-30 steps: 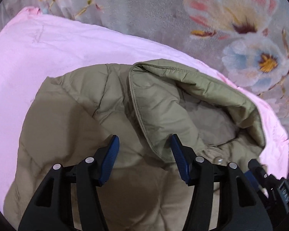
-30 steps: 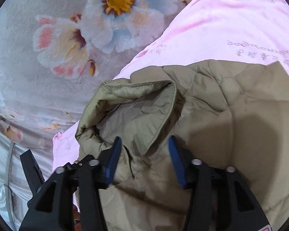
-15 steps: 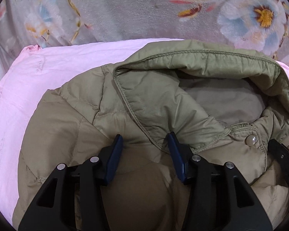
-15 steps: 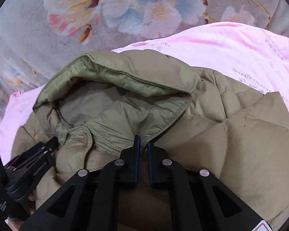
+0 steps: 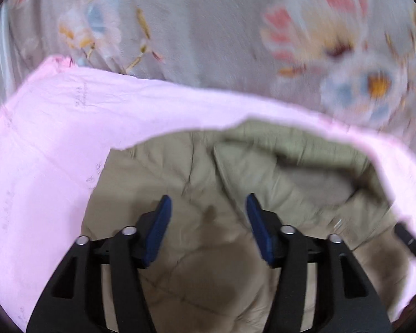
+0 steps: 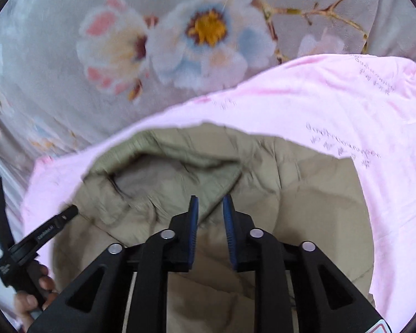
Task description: Fold large clothes
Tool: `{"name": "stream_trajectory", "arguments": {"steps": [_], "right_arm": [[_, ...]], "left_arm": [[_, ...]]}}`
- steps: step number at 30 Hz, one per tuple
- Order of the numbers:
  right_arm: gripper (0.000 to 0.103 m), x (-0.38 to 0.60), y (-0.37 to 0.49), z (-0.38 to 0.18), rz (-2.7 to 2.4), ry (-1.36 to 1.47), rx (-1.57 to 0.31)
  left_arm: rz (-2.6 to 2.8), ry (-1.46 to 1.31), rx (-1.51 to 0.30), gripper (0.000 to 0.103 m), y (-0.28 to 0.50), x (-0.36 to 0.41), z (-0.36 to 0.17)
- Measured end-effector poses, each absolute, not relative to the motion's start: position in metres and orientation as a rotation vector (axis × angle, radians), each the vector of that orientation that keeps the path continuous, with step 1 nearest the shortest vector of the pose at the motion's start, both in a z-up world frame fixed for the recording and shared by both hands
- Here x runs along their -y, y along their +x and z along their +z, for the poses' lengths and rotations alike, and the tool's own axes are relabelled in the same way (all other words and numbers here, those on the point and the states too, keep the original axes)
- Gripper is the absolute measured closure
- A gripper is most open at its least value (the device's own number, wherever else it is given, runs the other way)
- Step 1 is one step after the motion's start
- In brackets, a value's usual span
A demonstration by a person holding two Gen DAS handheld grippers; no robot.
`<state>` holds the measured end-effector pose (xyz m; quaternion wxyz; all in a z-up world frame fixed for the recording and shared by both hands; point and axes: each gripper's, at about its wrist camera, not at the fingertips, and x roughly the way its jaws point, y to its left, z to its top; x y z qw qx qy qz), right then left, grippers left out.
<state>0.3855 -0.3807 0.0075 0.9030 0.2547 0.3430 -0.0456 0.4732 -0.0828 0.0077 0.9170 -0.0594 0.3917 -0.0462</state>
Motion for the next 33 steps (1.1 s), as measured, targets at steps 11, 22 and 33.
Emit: {"name": "stream_trajectory", "arguments": {"steps": [11,22,33], "right_arm": [[0.057,0.429,0.437,-0.014,0.034,1.086,-0.639],[0.071,0.377,0.463,-0.023,-0.133,0.374,-0.804],[0.072,0.359,0.466,-0.04,-0.223,0.185,-0.797]], "left_arm": [[-0.138,-0.521,-0.957,0.039,0.549,0.08,0.014],[-0.045,-0.018,-0.959,0.043,0.546,0.126,-0.031],[0.002,0.146,-0.814,0.043,0.524,0.142,-0.049]]}}
